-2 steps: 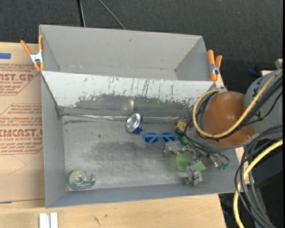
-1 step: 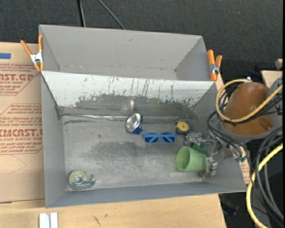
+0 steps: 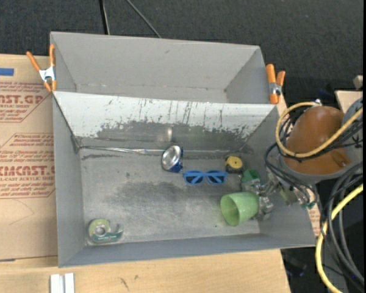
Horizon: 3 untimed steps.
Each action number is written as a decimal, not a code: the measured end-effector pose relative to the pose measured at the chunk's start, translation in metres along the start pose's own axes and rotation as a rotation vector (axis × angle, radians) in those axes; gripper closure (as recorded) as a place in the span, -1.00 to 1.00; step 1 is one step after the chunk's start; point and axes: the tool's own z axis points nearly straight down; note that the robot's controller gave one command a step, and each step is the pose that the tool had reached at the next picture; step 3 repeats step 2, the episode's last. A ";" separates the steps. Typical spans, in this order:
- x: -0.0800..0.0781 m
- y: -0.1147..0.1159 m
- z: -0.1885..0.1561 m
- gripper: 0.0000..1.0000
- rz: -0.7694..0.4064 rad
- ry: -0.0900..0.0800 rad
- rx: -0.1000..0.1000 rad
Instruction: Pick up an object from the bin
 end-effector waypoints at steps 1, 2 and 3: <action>-0.005 0.050 -0.124 1.00 0.021 -0.008 0.003; -0.004 0.063 -0.259 1.00 -0.189 -0.008 0.005; -0.004 0.063 -0.259 1.00 -0.189 -0.008 0.005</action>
Offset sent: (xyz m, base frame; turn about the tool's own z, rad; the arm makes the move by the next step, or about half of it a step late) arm -0.0115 0.0472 0.1204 0.0227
